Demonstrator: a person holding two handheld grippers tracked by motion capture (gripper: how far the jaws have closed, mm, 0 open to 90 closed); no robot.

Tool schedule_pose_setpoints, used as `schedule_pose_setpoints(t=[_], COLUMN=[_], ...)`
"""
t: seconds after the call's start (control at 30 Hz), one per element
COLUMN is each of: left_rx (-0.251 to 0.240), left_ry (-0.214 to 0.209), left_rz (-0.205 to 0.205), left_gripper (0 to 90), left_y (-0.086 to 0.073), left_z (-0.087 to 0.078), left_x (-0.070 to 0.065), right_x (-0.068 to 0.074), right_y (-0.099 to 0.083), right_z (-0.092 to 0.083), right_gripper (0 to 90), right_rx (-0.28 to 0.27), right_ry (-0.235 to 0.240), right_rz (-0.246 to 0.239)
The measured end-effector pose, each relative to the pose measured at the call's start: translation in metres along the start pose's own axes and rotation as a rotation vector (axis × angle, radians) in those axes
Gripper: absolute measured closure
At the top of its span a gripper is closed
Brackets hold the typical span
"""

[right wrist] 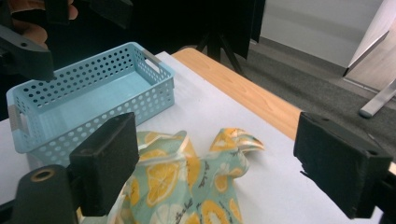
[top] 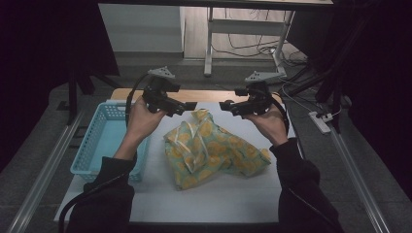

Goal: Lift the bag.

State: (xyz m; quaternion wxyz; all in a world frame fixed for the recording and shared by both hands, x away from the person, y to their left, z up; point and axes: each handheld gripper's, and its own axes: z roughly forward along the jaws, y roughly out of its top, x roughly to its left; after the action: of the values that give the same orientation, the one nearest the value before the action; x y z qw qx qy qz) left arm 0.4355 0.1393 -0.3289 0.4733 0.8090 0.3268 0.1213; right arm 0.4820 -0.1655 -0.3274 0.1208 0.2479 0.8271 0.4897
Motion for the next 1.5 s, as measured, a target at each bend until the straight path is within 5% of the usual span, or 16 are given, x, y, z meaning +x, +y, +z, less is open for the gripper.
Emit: schedule_pose_setpoints(t=[0.5, 0.9, 1.3, 1.5], left_rx=[0.029, 0.033, 0.028, 0.032], left_ry=[-0.007, -0.03, 0.018, 0.051], left_rz=[0.015, -0.038, -0.09, -0.115], left_gripper=[0.0, 0.0, 0.0, 0.0], left_y=[-0.05, -0.103, -0.16, -0.189], left_z=[-0.008, -0.025, -0.053, -0.068], left_x=[-0.014, -0.029, -0.05, -0.062], right_x=[0.013, 0.029, 0.051, 0.059], right_y=[-0.038, -0.076, -0.122, -0.146], right_z=[-0.007, -0.017, -0.036, -0.05], right_gripper=[3.4, 2.1, 2.1, 2.0], right_rx=[0.008, 0.017, 0.05, 0.074], right_ry=[0.001, 0.012, 0.023, -0.022], right_rz=[-0.001, 0.019, 0.032, 0.015])
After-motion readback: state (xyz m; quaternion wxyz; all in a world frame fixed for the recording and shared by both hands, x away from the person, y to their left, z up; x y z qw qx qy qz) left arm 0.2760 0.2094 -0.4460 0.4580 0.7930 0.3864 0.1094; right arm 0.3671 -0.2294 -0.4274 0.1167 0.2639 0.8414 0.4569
